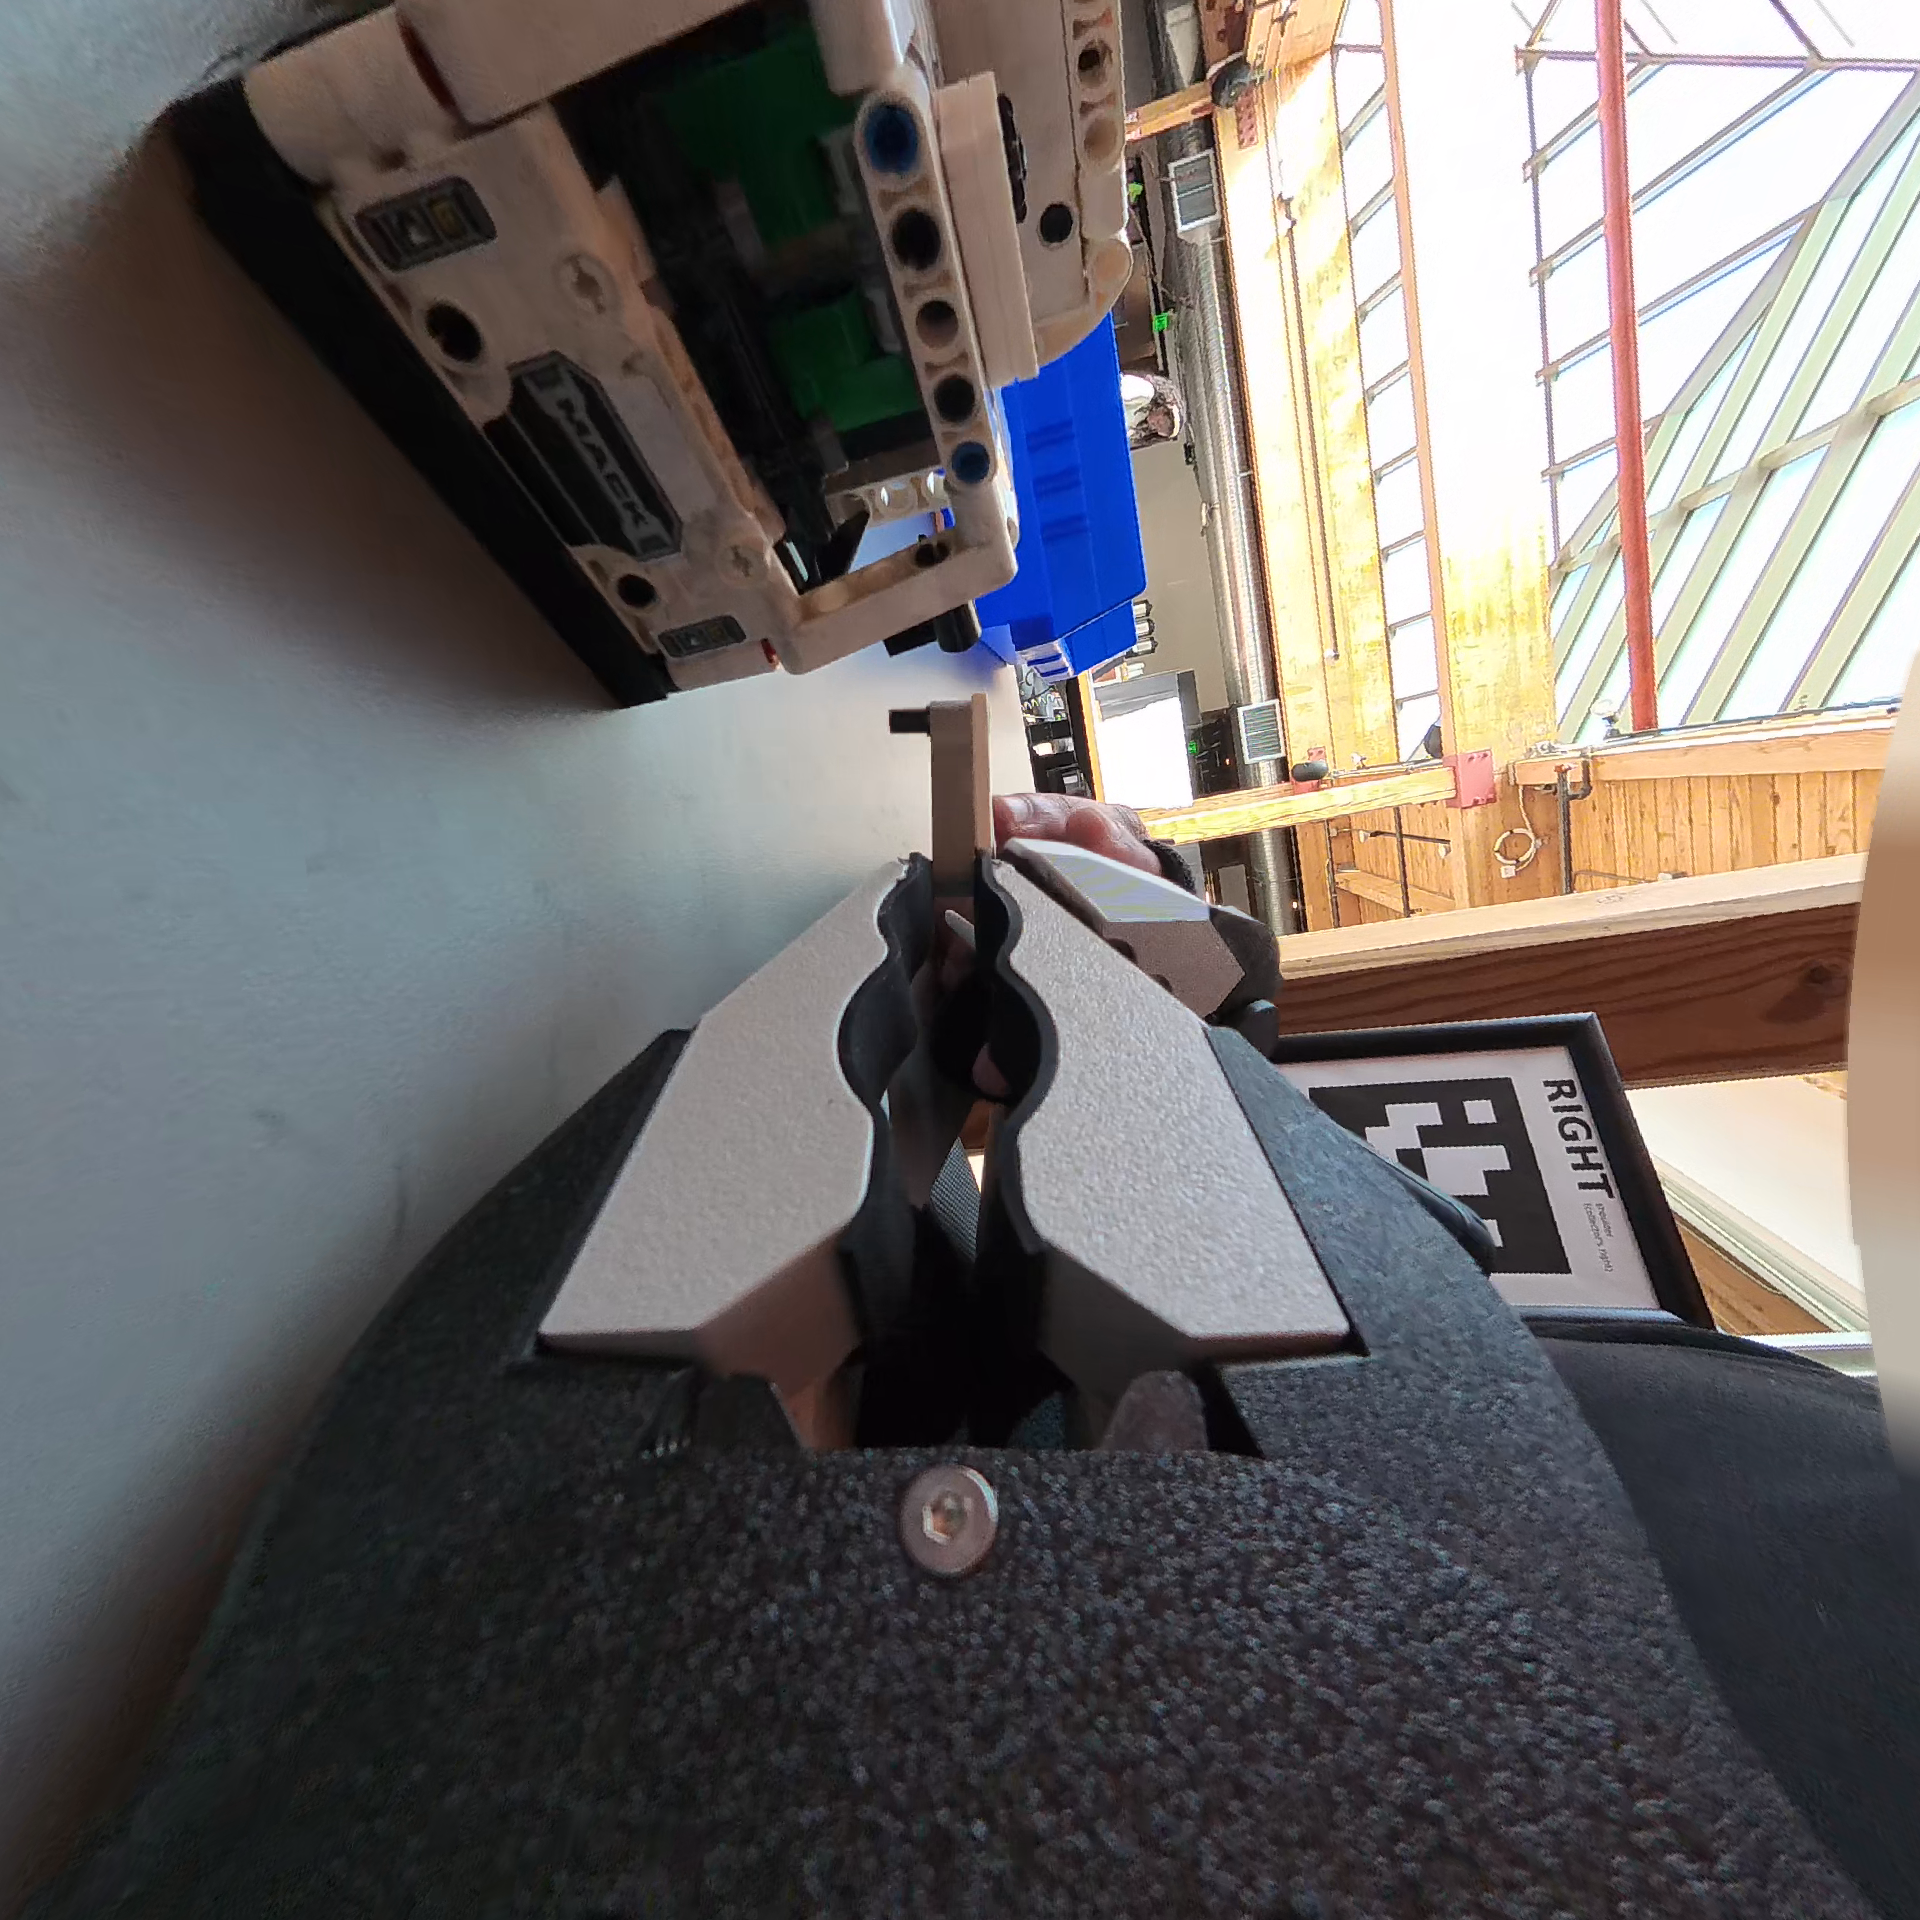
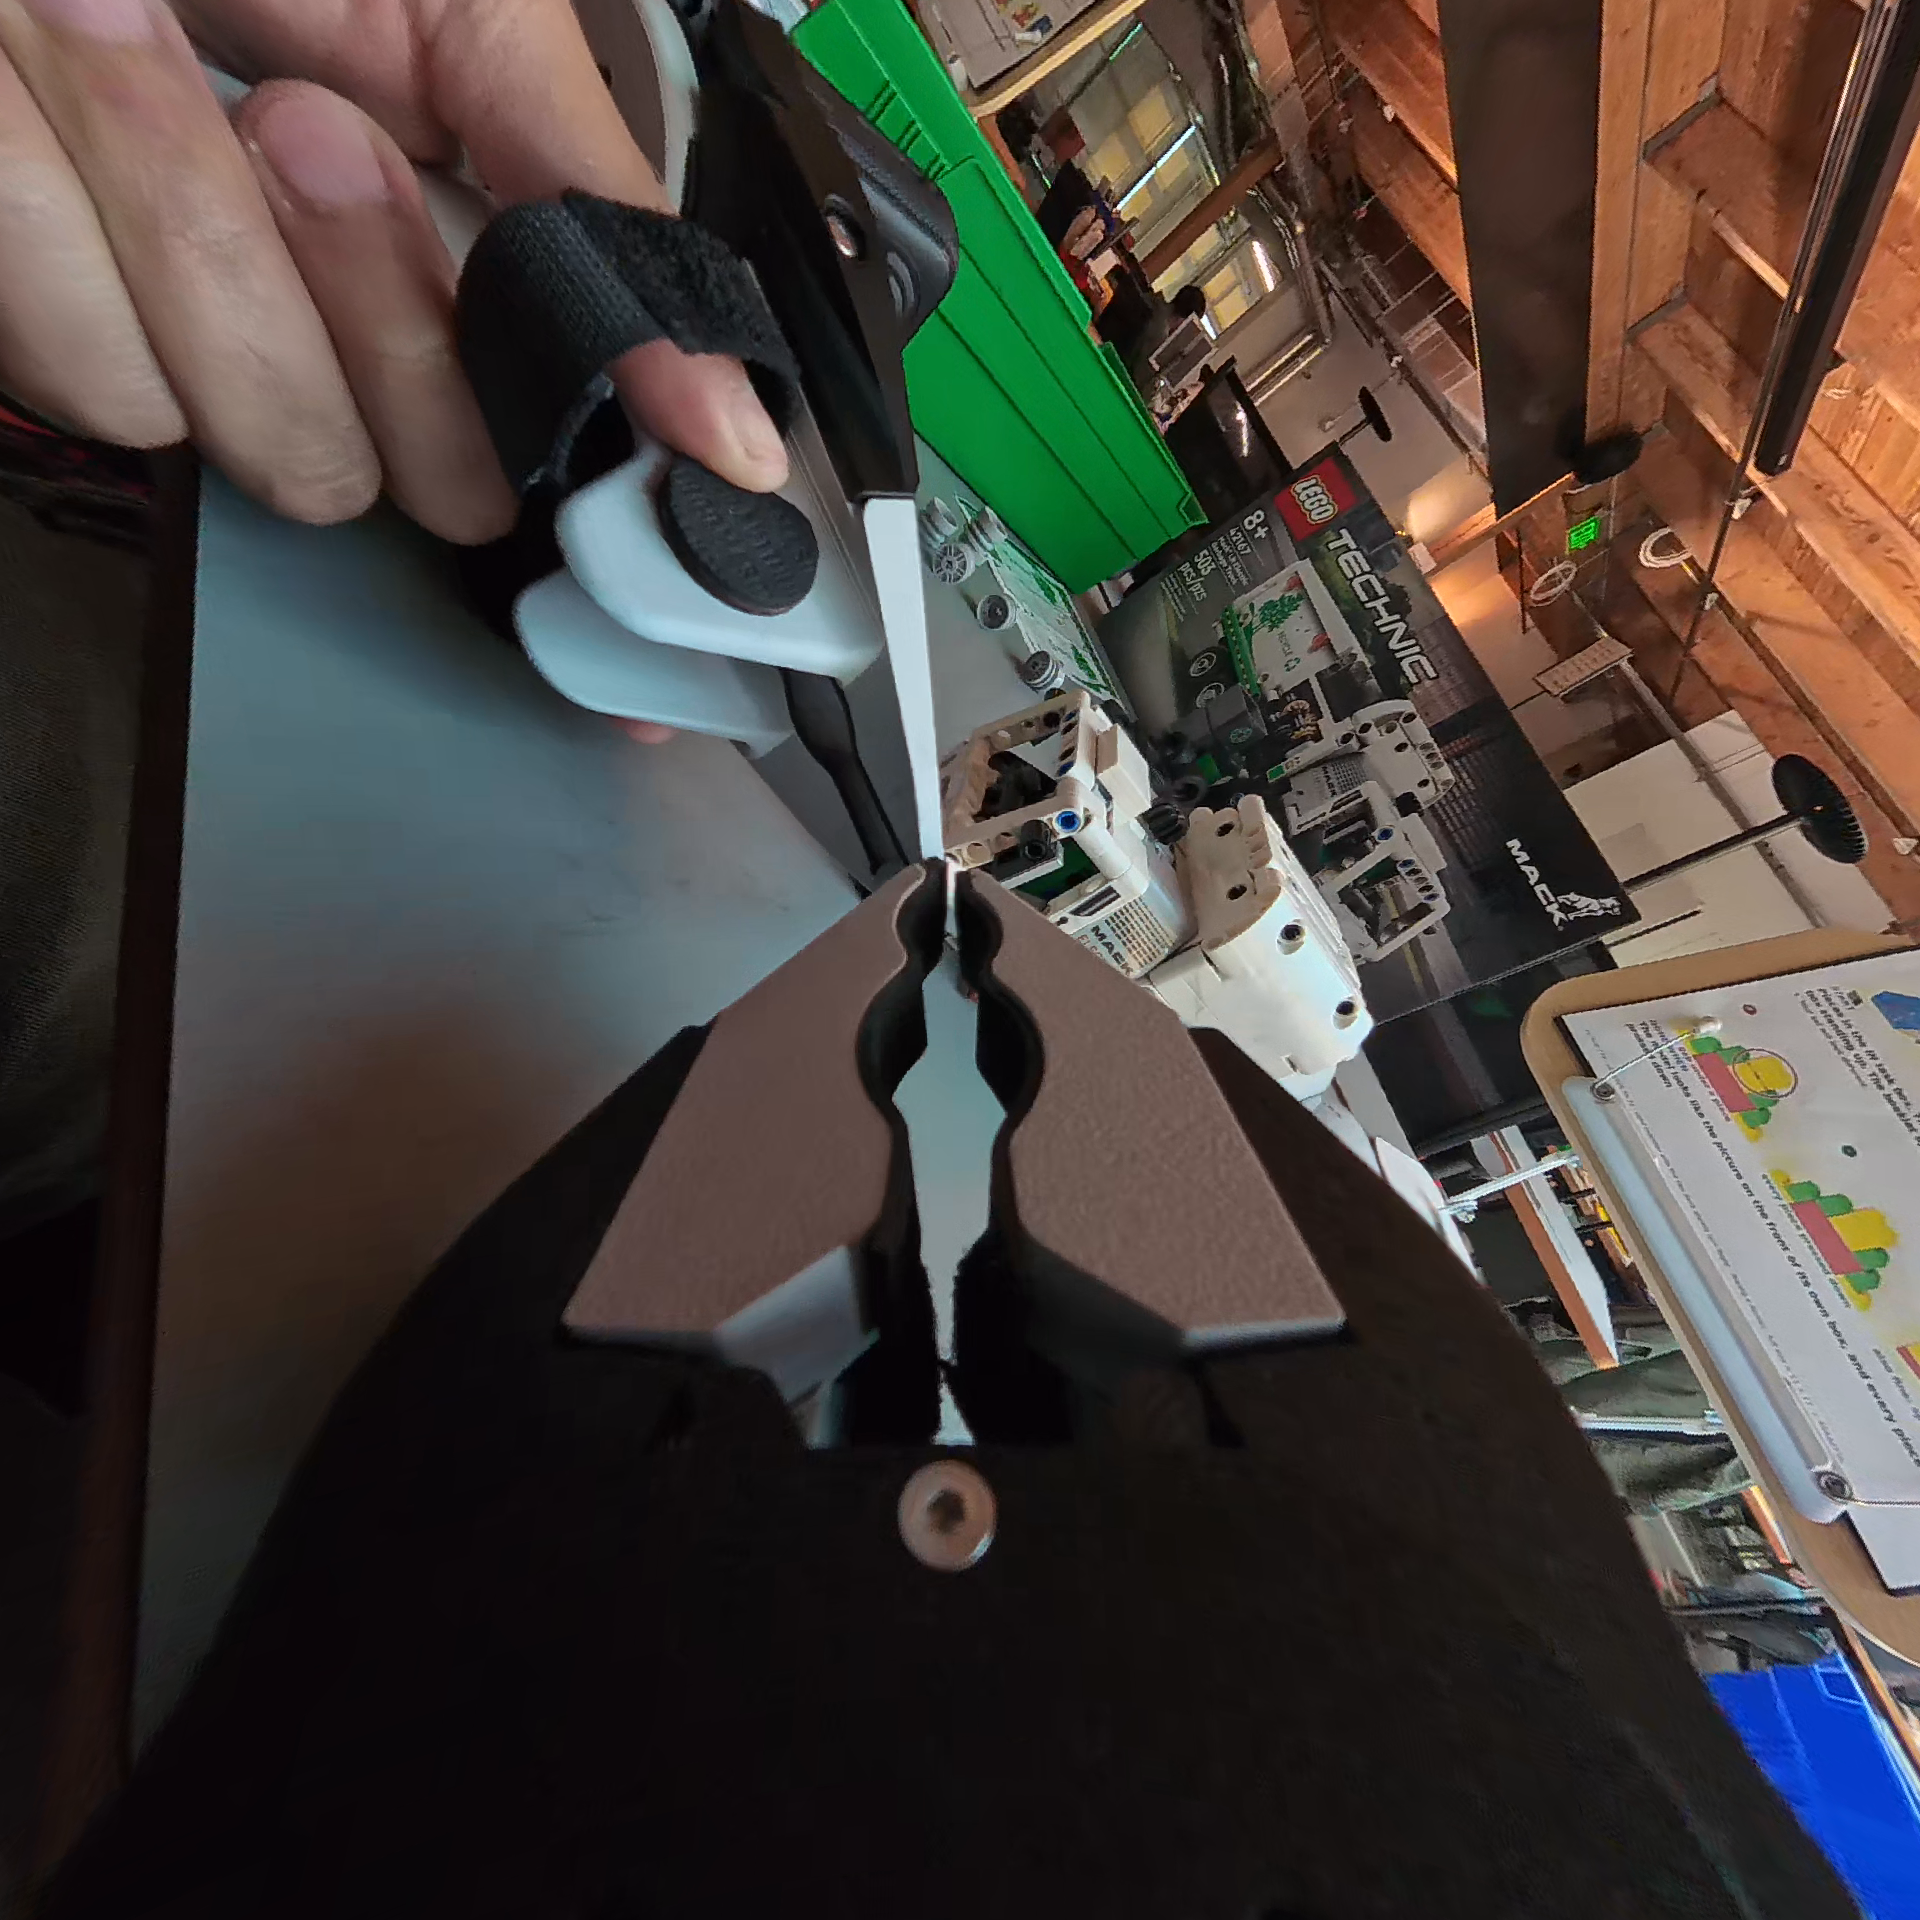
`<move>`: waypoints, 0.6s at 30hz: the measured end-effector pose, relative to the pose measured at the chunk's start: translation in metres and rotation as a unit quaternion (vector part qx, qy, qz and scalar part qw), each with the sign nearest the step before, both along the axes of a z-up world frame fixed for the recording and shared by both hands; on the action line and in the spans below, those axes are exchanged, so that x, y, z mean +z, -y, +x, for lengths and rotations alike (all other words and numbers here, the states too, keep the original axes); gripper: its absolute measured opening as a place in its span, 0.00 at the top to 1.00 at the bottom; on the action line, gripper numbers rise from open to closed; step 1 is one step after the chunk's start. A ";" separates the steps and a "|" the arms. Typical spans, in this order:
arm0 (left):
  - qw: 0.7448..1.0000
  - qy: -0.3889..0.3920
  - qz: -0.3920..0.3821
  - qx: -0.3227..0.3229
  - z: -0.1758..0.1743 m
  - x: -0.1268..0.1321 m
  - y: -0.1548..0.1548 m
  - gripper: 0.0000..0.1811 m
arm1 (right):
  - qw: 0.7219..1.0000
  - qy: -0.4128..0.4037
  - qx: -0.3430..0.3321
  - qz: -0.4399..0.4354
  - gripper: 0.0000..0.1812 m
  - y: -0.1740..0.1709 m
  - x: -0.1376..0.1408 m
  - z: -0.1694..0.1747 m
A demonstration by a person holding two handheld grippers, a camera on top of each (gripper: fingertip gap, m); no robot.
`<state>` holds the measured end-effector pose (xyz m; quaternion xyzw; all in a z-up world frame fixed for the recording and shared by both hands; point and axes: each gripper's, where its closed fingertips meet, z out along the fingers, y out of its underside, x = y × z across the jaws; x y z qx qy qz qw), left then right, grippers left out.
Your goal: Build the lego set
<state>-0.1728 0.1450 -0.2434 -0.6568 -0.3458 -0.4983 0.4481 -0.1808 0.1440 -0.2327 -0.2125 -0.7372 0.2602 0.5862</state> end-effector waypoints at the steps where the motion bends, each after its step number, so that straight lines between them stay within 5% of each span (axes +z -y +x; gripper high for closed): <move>1: 1.000 0.002 0.000 -0.001 0.000 0.000 0.000 0.97 | 1.000 0.000 0.001 -0.004 1.00 0.000 0.000 0.000; 7: 1.000 0.003 0.004 -0.003 0.000 0.002 0.001 0.97 | 0.998 0.013 0.018 -0.065 0.87 0.003 0.008 0.004; 10: 1.000 0.009 0.024 -0.001 -0.001 0.009 -0.001 0.97 | 0.983 -0.027 0.004 -0.180 0.85 -0.012 0.038 0.009; 15: 0.995 0.001 0.092 -0.032 0.009 0.036 -0.002 0.97 | 0.877 0.048 0.052 -0.475 0.77 -0.024 0.053 0.010; 18: 0.991 -0.014 0.122 -0.047 0.017 0.049 -0.003 0.97 | 0.815 0.084 0.114 -0.562 0.71 -0.021 0.059 0.013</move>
